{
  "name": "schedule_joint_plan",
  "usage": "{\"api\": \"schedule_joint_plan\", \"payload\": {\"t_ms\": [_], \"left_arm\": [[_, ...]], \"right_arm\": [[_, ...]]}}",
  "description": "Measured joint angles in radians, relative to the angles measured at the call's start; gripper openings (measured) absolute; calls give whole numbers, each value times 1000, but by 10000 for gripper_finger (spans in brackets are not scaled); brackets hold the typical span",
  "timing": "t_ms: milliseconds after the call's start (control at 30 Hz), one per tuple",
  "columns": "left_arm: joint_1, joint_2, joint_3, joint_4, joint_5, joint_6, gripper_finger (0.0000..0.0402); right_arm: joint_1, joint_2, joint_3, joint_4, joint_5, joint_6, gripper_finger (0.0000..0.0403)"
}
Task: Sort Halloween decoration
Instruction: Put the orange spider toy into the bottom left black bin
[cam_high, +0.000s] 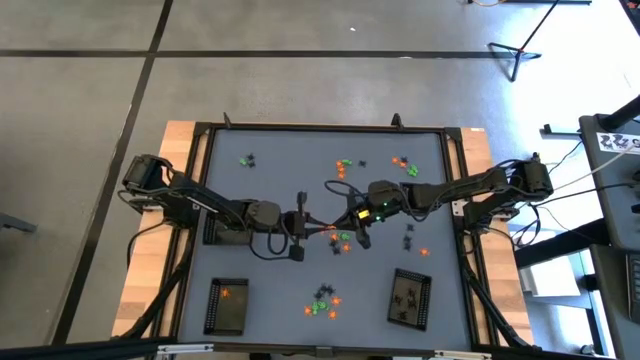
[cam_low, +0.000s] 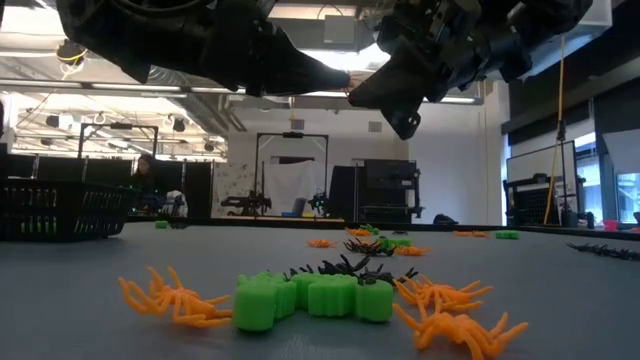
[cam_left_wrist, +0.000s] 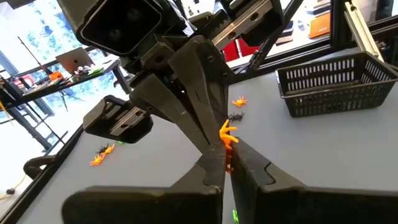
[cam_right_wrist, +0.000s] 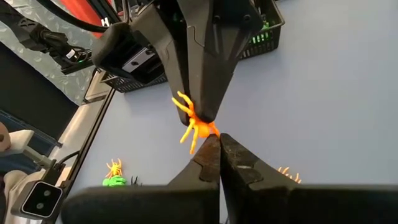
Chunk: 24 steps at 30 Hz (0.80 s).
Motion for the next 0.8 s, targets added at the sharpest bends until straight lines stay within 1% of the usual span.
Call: {"api": "schedule_joint_plan", "payload": {"t_ms": [100,200,267,400,500,567,667,700,800], "left_arm": [[0,-5,0,-6,-2,1,5],[0,-38,-1,-54,-6,11,2],[-4,-72,-1,-111,-21,23,2],[-38,-164,-1,-253,-106,45,1],[-73,-258,-1,-398,-120,28,1],[-105,-325,-1,-529,-121,-26,1],[-173,-426,-1,-737,-101,-180,1],[-198,-457,-1,-806,-86,-244,1],[-281,-530,-1,-975,8,-434,1]], "right_arm": [[0,0,0,-1,0,-36,10],[1,0,0,-1,0,-59,39],[0,0,0,-1,0,-70,65],[0,0,0,-3,0,-78,118],[0,0,0,-3,0,-78,146],[0,0,0,-5,0,-78,158],[0,0,0,-5,0,-78,165],[0,0,0,-5,0,-78,165],[0,0,0,-5,0,-79,165]]}}
